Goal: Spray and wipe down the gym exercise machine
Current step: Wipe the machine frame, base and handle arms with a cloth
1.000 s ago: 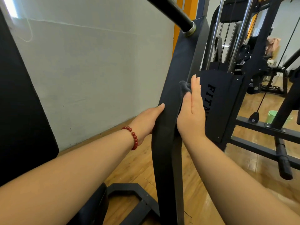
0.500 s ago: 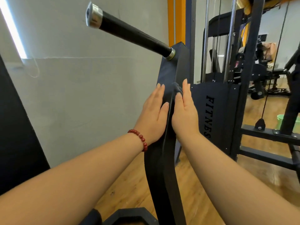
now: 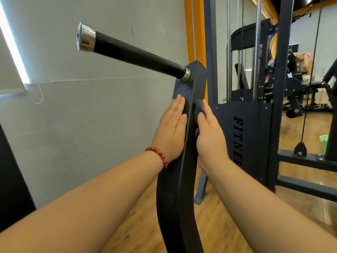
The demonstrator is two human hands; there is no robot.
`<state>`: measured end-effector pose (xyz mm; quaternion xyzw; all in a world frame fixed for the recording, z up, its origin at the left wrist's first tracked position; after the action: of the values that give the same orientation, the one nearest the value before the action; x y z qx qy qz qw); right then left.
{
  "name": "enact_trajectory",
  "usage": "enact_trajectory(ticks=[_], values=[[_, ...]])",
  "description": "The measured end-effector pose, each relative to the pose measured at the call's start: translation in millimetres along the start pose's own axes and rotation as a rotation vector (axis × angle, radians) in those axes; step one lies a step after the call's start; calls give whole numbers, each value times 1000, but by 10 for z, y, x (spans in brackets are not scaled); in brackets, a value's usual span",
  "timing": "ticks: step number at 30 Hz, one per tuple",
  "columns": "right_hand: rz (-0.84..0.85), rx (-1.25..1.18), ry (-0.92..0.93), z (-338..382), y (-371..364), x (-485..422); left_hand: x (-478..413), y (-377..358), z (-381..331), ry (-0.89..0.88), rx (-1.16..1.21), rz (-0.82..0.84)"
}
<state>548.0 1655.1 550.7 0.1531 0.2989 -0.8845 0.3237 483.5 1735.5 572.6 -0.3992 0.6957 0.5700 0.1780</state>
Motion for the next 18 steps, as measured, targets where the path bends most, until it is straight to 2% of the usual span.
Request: enact_trajectory(ticks=[4,10,12,15,18], values=[[47,77,29,-51,-1,91,-23,-18,30,-9,-14,-9],[38,139,126,268,-99,-551,-3,18,-12,-15,-77,-8],[91,266,200,232,-103,-471,-99,85,-61,-13,-120,-46],[176,291,279,112,-60,-276,-316,91,-236,23,25,-73],[167,296,271,183,-66,-464,-369,18,-297,54,93,-78]])
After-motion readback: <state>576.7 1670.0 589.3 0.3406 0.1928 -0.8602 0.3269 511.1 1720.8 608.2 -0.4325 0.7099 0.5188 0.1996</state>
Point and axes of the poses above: each hand's wrist, its own x-axis away from the middle knuckle, its own y-axis out of the back of the hand, z = x × y, the point moved 4 cm from there along -x, towards the middle knuckle, and after that the axes turned 12 degrees about -x, right-handed, at the moved point
